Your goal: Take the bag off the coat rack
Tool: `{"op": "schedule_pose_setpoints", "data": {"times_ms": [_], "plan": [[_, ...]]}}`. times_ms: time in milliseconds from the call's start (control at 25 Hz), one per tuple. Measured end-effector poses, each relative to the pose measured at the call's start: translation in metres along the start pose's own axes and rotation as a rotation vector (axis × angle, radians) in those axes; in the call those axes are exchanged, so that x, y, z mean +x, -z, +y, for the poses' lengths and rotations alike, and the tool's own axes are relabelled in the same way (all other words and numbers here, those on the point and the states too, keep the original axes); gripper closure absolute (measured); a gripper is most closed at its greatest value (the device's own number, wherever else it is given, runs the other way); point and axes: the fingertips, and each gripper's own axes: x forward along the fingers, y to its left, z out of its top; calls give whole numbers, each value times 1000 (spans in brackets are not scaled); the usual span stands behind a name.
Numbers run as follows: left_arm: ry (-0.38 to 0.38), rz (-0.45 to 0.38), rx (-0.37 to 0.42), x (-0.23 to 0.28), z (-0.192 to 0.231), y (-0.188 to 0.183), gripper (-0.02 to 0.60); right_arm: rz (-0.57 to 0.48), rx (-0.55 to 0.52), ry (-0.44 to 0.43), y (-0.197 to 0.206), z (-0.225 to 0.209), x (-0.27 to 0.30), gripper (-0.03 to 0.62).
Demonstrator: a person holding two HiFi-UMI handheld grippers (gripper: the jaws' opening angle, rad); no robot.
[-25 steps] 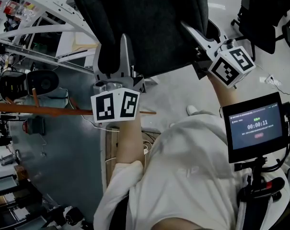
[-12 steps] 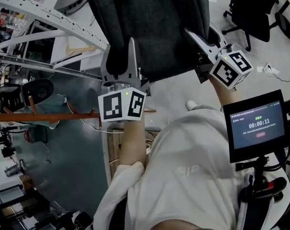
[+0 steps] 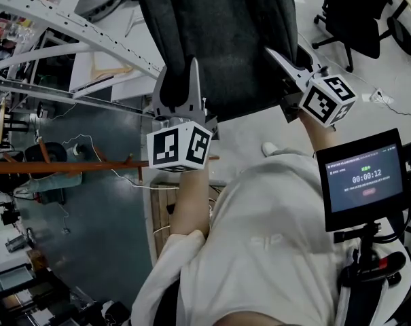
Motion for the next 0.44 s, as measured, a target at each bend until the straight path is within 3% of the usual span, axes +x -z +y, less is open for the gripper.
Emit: {"op": "schedule_pose_setpoints", "data": {"times_ms": [440], "plan": [[-3, 12, -11, -1, -3, 6, 413, 17, 4, 13, 3, -4, -5, 310]]}}
